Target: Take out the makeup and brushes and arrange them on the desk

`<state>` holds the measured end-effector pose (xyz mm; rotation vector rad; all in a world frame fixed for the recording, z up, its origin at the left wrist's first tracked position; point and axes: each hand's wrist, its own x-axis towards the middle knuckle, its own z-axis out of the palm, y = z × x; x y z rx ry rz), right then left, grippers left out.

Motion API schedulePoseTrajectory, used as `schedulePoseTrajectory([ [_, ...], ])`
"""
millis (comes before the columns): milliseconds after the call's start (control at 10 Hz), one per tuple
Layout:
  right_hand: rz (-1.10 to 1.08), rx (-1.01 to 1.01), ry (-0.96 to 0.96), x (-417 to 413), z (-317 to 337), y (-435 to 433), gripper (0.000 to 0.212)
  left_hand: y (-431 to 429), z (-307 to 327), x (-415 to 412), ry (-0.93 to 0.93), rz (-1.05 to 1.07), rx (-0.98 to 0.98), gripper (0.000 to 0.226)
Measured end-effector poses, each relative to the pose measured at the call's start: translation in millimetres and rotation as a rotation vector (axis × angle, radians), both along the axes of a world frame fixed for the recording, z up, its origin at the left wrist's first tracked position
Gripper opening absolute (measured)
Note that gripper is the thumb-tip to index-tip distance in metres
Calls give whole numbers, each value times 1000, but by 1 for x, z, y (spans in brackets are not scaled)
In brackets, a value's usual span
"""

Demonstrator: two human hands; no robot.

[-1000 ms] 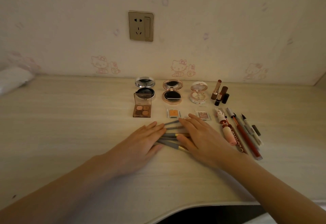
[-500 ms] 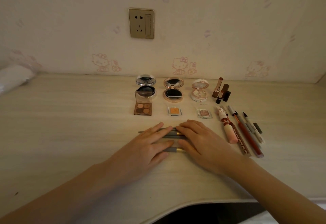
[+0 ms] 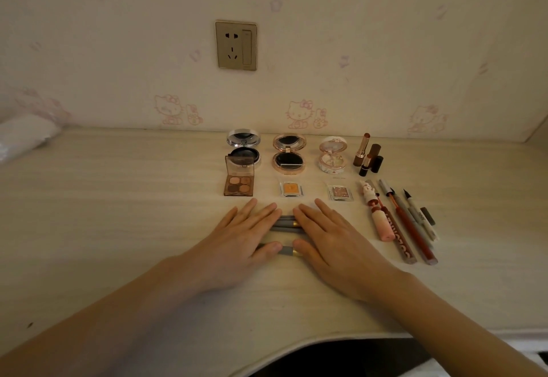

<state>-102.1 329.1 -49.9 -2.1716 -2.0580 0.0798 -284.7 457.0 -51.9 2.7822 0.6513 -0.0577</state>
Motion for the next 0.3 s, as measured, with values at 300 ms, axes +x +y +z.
schedulePoseTrajectory([
  [300, -161, 130, 70, 5, 15, -23, 69, -15, 11, -15, -139, 53, -26, 75],
])
